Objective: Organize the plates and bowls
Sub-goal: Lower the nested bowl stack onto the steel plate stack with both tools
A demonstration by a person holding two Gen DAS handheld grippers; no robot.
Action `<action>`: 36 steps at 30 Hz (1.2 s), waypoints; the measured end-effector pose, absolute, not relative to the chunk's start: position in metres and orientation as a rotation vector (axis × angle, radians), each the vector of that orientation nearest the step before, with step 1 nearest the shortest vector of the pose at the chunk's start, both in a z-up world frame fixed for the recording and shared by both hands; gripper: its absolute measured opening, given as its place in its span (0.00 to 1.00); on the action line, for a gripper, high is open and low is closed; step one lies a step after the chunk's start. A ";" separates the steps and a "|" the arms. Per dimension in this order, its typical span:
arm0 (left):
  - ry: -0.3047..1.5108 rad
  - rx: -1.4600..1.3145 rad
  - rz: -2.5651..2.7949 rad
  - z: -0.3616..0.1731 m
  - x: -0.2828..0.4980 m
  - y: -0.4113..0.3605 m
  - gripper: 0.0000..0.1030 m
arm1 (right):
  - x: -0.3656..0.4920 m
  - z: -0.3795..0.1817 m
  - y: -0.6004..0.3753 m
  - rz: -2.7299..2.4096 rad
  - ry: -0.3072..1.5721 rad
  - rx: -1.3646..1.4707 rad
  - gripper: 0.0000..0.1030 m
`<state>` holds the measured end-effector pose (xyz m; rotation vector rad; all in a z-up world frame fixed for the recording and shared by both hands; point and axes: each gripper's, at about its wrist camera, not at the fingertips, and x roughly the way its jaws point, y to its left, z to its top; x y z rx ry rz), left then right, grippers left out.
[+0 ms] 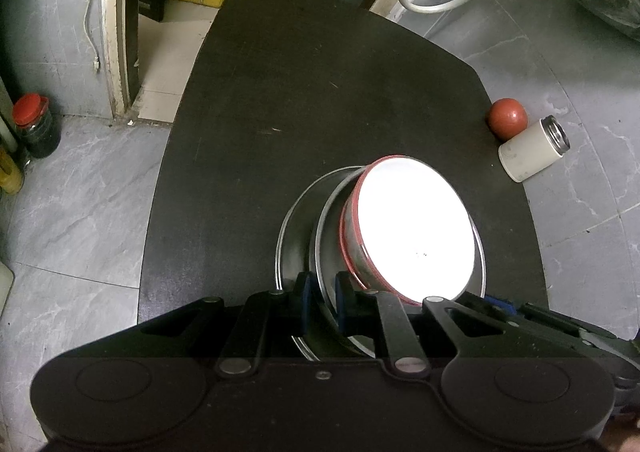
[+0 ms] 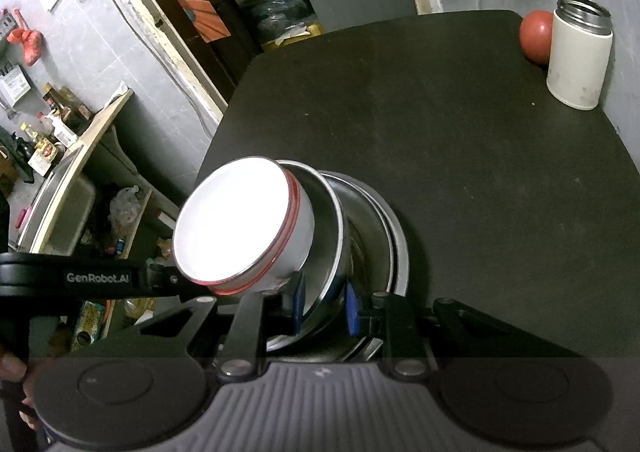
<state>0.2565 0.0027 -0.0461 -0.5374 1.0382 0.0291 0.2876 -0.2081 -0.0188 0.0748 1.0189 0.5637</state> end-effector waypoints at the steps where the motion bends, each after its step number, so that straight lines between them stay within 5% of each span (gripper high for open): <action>1: 1.039 -0.538 0.028 -0.046 0.256 0.003 0.14 | 0.287 -0.019 -0.208 0.560 1.022 0.071 0.23; 25: 1.003 -0.484 0.064 -0.037 0.253 -0.006 0.14 | 0.283 -0.016 -0.214 0.538 0.986 0.051 0.24; 36: 0.975 -0.473 0.093 -0.029 0.246 -0.008 0.24 | 0.280 -0.015 -0.222 0.542 0.967 0.061 0.24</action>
